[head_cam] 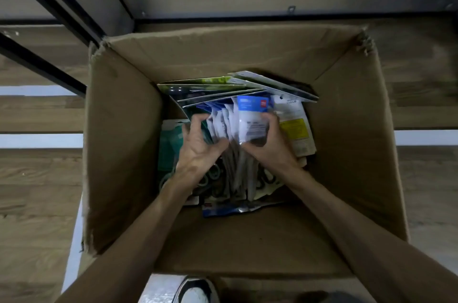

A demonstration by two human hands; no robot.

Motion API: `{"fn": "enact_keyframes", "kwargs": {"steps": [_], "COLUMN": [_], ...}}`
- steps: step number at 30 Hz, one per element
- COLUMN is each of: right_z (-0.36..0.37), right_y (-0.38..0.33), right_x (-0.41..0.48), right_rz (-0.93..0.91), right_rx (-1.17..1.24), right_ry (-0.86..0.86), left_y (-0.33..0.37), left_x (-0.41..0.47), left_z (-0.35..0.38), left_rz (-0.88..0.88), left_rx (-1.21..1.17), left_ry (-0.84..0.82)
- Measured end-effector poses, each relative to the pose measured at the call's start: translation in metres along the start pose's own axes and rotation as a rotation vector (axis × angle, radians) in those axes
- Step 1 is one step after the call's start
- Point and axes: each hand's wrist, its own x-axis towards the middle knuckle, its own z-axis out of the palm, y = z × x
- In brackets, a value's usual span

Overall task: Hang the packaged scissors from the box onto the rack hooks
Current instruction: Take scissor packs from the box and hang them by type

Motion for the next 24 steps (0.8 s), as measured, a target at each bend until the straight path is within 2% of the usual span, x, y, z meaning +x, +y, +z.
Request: {"fn": "enact_keyframes", "kwargs": {"steps": [5, 8, 10, 13, 17, 20, 22, 24], "right_z": [0.016, 0.015, 0.016, 0.018, 0.018, 0.014, 0.01, 0.006], "right_y": [-0.012, -0.007, -0.006, -0.002, -0.005, -0.008, -0.009, -0.012], "right_x": [-0.008, -0.013, -0.021, -0.035, -0.046, -0.047, -0.046, -0.044], "right_rz": [-0.104, 0.014, 0.104, 0.115, 0.06, 0.023, 0.042, 0.052], "right_rx": [0.165, 0.321, 0.363, 0.394, 0.367, 0.319, 0.304, 0.256], "right_ry": [-0.092, -0.005, 0.045, -0.027, -0.072, -0.124, -0.171, -0.194], "left_y": [-0.006, 0.0, -0.001, -0.005, -0.006, -0.002, -0.001, 0.001], "left_x": [-0.007, -0.018, -0.028, -0.039, -0.035, -0.033, -0.036, -0.039], "left_z": [-0.006, -0.007, -0.004, -0.001, -0.002, -0.007, -0.009, -0.009], "left_rz": [0.08, 0.061, -0.026, -0.222, -0.305, -0.329, -0.286, -0.267], "left_rx": [-0.231, -0.401, -0.639, -0.97, -1.016, -1.039, -0.889, -0.604], "left_ry": [0.06, 0.083, 0.086, 0.058, 0.044, -0.064, -0.123, -0.169]}}
